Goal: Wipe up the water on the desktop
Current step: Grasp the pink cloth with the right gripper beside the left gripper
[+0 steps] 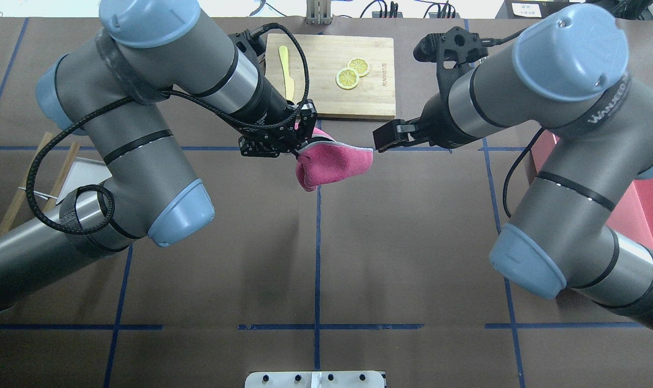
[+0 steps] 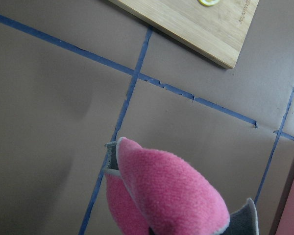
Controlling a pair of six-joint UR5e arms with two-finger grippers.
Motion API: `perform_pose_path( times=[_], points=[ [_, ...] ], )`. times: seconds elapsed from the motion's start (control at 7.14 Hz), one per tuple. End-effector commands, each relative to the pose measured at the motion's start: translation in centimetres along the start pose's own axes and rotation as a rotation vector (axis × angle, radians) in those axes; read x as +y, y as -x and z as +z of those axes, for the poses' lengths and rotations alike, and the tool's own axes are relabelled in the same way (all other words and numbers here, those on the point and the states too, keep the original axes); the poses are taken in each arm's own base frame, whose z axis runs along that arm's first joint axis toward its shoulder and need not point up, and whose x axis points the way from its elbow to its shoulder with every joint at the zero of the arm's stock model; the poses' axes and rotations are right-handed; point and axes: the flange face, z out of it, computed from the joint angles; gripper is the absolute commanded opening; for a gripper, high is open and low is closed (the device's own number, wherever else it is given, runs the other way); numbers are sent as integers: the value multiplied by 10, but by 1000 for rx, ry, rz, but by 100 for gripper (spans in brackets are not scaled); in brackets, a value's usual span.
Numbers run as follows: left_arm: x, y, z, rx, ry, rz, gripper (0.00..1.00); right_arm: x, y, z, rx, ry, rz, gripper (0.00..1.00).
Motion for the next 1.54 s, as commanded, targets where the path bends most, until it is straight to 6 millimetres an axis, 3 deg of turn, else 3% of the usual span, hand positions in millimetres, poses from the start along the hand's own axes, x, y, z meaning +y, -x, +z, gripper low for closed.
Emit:
perform_pose_path(
  times=[0.0, 0.28, 0.84, 1.4],
  points=[
    [3, -3, 5, 1, -10, -4, 0, 3, 10, 2, 13, -78, -18, 98],
    [-1, -21, 13, -5, -8, -9, 0, 22, 28, 3, 37, -178, -84, 95],
    [1, -29, 17, -1, -3, 0, 0, 55, 52, 10, 61, -203, -357, 99],
    [27, -36, 34, -3, 41, 23, 0, 77, 61, 25, 107, -219, -447, 99]
  ],
)
